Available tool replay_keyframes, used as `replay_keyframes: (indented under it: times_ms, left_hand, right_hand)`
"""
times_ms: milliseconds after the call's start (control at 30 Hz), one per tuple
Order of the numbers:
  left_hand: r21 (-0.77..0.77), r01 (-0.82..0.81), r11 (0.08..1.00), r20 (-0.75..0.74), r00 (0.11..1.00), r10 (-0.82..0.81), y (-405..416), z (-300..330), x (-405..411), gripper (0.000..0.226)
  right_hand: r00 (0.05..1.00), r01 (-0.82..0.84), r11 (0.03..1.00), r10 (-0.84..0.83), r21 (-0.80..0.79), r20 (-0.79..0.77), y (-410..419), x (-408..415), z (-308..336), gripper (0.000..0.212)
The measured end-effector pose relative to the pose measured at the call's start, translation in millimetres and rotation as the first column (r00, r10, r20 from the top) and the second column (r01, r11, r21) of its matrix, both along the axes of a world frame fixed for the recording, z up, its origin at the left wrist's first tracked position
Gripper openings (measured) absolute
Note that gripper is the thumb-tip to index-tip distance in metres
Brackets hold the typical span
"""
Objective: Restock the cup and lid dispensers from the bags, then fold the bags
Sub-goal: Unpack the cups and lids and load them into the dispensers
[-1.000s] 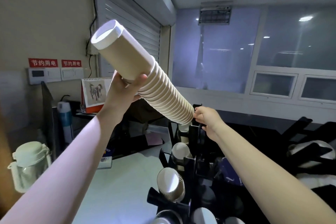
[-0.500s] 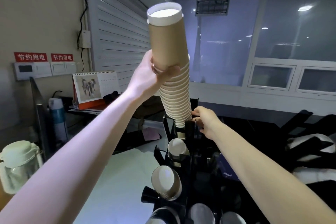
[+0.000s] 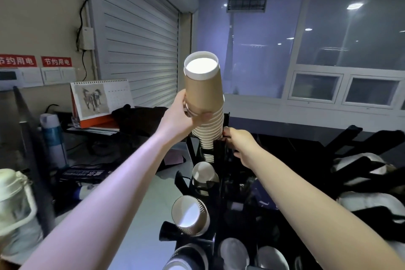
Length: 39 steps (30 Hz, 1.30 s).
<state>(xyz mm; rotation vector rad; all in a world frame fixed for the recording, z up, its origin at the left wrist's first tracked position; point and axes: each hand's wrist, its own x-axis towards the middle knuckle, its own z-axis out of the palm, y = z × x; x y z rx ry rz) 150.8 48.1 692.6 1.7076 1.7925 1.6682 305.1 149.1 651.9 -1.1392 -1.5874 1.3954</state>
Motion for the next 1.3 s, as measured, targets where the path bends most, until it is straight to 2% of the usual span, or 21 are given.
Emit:
replay_keyframes:
  times_ms: [33,100,200,267,400,500,667,767,967,1100,1300]
  left_hand:
    - [0.013,0.0,1.0,0.002,1.0,0.0,0,-3,0,0.075]
    - [0.045,0.007,0.999,-0.004,1.0,-0.007,-1,-10,2,0.074]
    - [0.075,0.026,0.997,-0.027,0.999,-0.024,-7,-19,11,0.07]
    - [0.066,0.036,0.997,-0.047,0.998,-0.033,-13,-25,15,0.064]
    - [-0.015,0.051,0.999,-0.132,0.99,-0.052,-29,-54,20,0.057]
    - [-0.102,0.015,0.995,-0.253,0.967,-0.041,-46,-81,31,0.065]
    - [-0.26,0.045,0.964,-0.495,0.851,-0.174,-58,-97,59,0.069]
    - [-0.275,0.091,0.957,-0.563,0.792,-0.237,-53,-91,88,0.068]
    - [-0.285,0.225,0.932,-0.715,0.597,-0.363,-36,-75,205,0.069]
    - [-0.231,0.378,0.897,-0.704,0.572,-0.422,-34,-74,315,0.064]
    - [-0.238,0.528,0.815,-0.688,0.5,-0.525,-44,-94,506,0.057]
  right_hand:
    - [1.0,0.003,0.999,-0.003,0.045,0.003,-4,3,1,0.024]
    - [0.999,-0.023,0.976,0.012,0.216,0.053,-11,6,1,0.028]
    - [0.981,-0.114,0.891,0.03,0.44,0.191,-29,11,0,0.034]
    - [0.968,-0.159,0.84,0.028,0.52,0.25,-41,16,-3,0.035]
    - [0.939,-0.173,0.774,-0.058,0.61,0.34,-61,34,-23,0.04]
    - [0.913,-0.18,0.758,-0.108,0.627,0.393,-70,51,-43,0.047]
    - [0.855,-0.257,0.745,-0.121,0.615,0.505,-83,97,-63,0.05]
    - [0.827,-0.258,0.715,-0.184,0.65,0.531,-89,136,-63,0.046]
    - [0.79,-0.209,0.686,-0.301,0.697,0.533,-107,255,-53,0.042]
    - [0.76,-0.144,0.675,-0.393,0.723,0.518,-133,367,-52,0.042]
    - [0.584,-0.041,0.665,-0.59,0.746,0.558,-190,556,-69,0.04]
